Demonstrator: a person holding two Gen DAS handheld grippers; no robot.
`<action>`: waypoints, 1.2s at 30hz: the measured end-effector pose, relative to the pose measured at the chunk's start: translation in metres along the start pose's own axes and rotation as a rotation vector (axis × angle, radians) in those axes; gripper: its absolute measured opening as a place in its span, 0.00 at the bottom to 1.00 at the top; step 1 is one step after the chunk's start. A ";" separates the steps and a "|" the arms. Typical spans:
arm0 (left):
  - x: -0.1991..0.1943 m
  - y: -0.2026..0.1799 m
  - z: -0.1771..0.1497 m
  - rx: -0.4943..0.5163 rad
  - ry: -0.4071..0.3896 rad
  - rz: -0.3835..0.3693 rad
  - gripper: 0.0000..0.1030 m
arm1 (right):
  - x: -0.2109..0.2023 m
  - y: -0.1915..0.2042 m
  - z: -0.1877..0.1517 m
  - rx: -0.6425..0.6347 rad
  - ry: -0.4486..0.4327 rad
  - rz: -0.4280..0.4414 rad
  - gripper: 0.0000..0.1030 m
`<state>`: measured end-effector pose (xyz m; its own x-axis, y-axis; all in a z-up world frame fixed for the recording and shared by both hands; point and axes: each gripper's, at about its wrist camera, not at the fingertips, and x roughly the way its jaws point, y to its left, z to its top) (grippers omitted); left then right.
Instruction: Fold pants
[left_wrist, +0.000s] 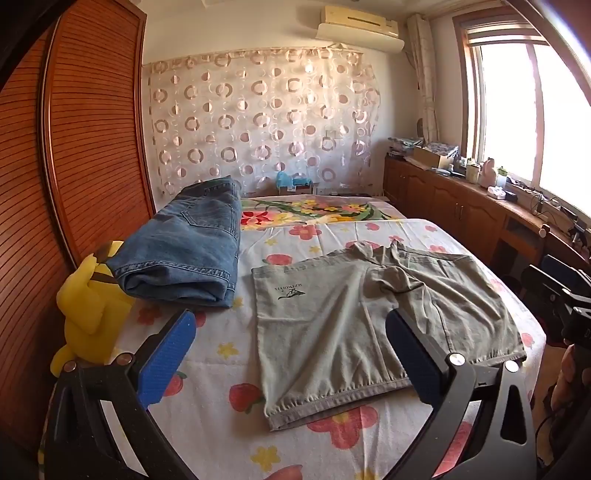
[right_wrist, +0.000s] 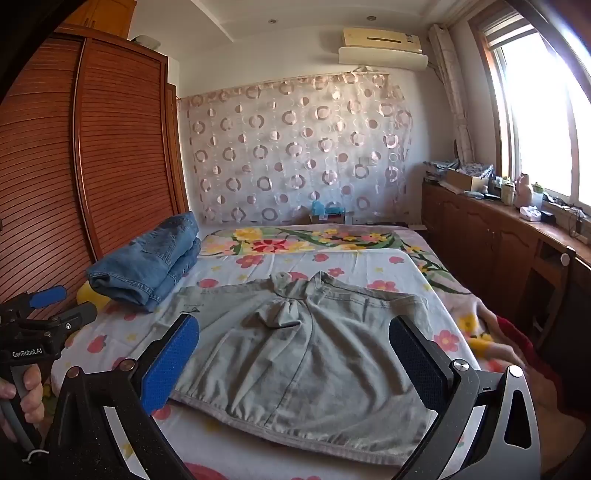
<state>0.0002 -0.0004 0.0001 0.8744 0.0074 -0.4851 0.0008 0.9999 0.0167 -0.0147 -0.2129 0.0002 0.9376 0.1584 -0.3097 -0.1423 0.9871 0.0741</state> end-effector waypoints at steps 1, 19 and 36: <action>0.000 0.000 0.000 -0.003 -0.001 -0.001 1.00 | 0.001 0.000 0.000 -0.006 0.007 -0.002 1.00; -0.008 0.000 0.000 -0.027 -0.012 -0.014 1.00 | -0.003 0.000 -0.001 -0.004 -0.011 -0.003 1.00; -0.011 0.003 0.000 -0.047 -0.016 -0.012 1.00 | -0.004 0.000 -0.001 -0.003 -0.011 -0.004 1.00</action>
<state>-0.0091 0.0030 0.0054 0.8823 -0.0046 -0.4707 -0.0112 0.9995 -0.0307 -0.0188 -0.2132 0.0004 0.9416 0.1545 -0.2994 -0.1396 0.9877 0.0705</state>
